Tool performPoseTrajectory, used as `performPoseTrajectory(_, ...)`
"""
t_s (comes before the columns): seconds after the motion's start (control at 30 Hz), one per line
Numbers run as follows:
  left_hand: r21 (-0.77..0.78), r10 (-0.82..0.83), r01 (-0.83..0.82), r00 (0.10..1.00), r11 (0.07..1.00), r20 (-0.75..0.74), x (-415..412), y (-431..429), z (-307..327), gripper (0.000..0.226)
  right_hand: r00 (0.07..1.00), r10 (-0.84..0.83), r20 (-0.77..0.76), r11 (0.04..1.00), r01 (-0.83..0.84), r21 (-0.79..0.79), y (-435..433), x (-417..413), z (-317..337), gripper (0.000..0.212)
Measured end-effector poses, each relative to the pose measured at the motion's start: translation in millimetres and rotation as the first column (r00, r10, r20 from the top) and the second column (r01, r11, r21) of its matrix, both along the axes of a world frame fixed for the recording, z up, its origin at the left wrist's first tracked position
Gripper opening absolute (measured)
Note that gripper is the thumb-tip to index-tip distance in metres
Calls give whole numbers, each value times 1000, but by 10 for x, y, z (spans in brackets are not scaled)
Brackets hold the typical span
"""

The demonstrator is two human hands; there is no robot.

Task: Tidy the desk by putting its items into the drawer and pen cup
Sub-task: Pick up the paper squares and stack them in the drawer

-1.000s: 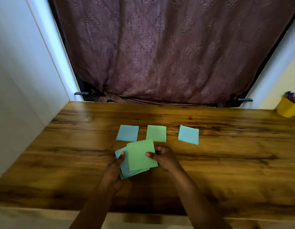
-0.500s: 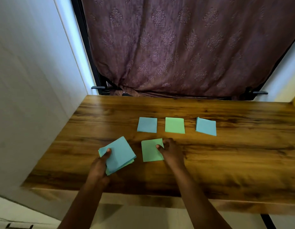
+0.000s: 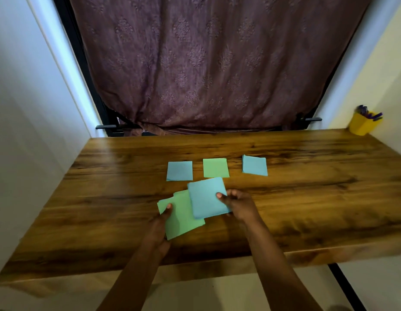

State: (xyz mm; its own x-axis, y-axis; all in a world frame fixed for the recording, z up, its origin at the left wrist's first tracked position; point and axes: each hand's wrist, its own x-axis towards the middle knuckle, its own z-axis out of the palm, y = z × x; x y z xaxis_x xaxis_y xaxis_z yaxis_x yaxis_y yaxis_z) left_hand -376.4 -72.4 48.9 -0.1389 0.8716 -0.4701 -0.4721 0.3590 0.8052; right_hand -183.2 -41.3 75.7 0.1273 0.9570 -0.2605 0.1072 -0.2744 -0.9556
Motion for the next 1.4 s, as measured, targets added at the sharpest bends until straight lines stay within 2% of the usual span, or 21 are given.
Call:
performPoseTrajectory(0.13,-23,16,-17,999,1000,-50,58,29,-14,16,978,-198,-59,980,199,8,157,459,-16,13)
performPoseTrajectory(0.23,-25,20,-23,996,999,-87,119,55,5,9,967,-256,16,966,255,45,328,640,-116,18)
performPoseTrajectory(0.3,-26,32,-35,994,999,-102,162,59,2,9,949,-143,283,990,136,44,433,687,-247,17)
performPoseTrajectory(0.37,-38,22,-26,994,999,-110,233,58,-4,14,762,15,648,1000,-5,-18,446,704,-302,29)
performPoseTrajectory(0.4,-49,13,-18,994,999,-108,275,61,-18,17,687,14,727,1000,-15,-5,424,714,-305,32)
performPoseTrajectory(0.43,-60,6,-13,995,998,-104,324,60,-17,18,688,-12,725,1000,-5,22,382,720,-278,32)
performPoseTrajectory(0.47,-64,6,-14,994,998,-113,377,60,-20,16,751,-31,660,999,8,38,325,713,-230,30)
performPoseTrajectory(0.53,-58,22,-31,989,998,-145,540,75,-28,18,916,28,401,999,-32,3,179,678,-135,29)
performPoseTrajectory(0.57,-52,22,-31,987,998,-157,639,80,-17,24,949,125,291,992,-116,-46,90,645,-90,30)
performPoseTrajectory(0.67,-37,-16,10,985,999,-171,945,118,-13,29,920,324,220,945,-304,-121,-48,608,-88,31)
performPoseTrajectory(0.8,-9,-7,5,991,1000,-133,1312,147,74,15,959,212,186,977,-207,-46,22,881,-177,15)
performPoseTrajectory(0.9,7,-15,16,994,1000,-111,1432,186,96,22,989,132,64,991,-129,-42,98,1231,-113,12)
performPoseTrajectory(0.97,13,-18,21,982,1000,-187,1466,216,81,23,999,37,6,999,-37,-33,191,1476,-55,11)
performPoseTrajectory(1.1,-9,53,-56,977,998,-206,1494,248,-17,34,991,-130,44,991,132,-32,457,1882,-67,11)
performPoseTrajectory(1.13,-22,67,-72,980,997,-187,1493,249,-55,36,986,-124,116,991,130,-42,520,1940,-100,11)
performPoseTrajectory(1.17,-35,81,-88,982,996,-172,1512,238,-71,37,958,-62,279,995,82,-58,587,2002,-165,16)
performPoseTrajectory(1.23,-55,87,-96,984,994,-159,1552,224,-110,33,747,110,656,991,-35,-126,642,2073,-259,41)
performPoseTrajectory(1.27,-63,83,-94,984,994,-155,1578,216,-125,33,668,113,736,992,-39,-117,631,2071,-278,48)
performPoseTrajectory(1.3,-74,77,-90,985,993,-153,1609,207,-118,35,677,78,732,996,-24,-84,588,2050,-268,50)
performPoseTrajectory(1.33,-82,72,-85,985,993,-154,1645,200,-132,37,745,52,665,998,-15,-62,518,2012,-230,49)
performPoseTrajectory(1.4,-79,54,-68,984,995,-168,1746,186,-144,38,920,111,377,991,-74,-112,324,1886,-148,45)
